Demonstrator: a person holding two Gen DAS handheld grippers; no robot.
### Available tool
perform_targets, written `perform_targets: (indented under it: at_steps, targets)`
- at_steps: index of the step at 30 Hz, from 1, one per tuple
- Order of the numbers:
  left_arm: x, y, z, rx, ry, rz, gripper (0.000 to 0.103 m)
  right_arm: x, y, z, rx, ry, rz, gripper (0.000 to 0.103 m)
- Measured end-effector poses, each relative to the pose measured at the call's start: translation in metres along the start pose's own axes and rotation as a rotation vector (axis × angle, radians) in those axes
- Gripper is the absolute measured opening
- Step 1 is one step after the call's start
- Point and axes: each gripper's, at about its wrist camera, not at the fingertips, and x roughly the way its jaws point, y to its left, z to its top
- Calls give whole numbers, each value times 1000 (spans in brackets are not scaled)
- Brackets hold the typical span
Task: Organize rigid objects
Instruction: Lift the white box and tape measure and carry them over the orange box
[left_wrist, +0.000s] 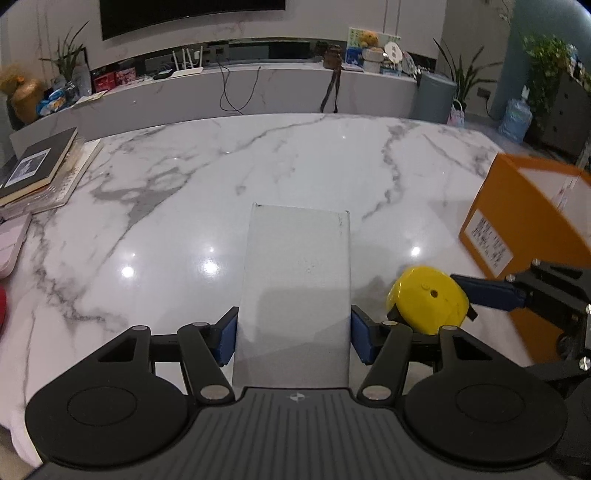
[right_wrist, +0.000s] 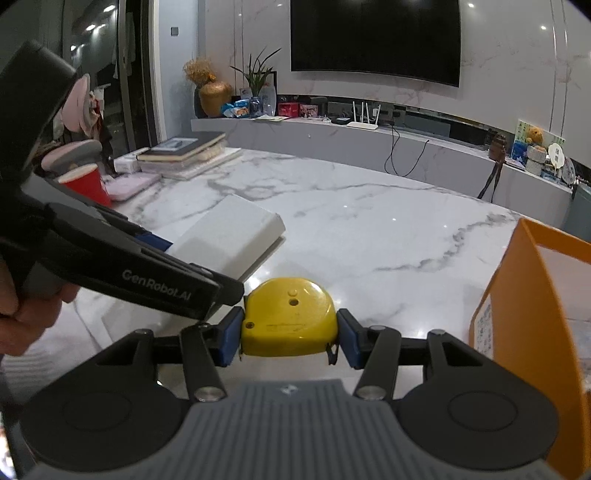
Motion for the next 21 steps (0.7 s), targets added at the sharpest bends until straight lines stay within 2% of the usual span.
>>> perform_targets:
  at_steps: [9, 15, 21]
  targets:
    - [-48, -25, 14, -12, -48, 24, 69, -42, -2, 11, 3, -35, 2, 54]
    - [-80, -46, 33, -10, -78, -6, 69, -83, -14, 24, -13, -77, -11, 54]
    - [-96, -78, 61, 56, -31, -31, 69, -120, -40, 36, -52, -75, -18, 54]
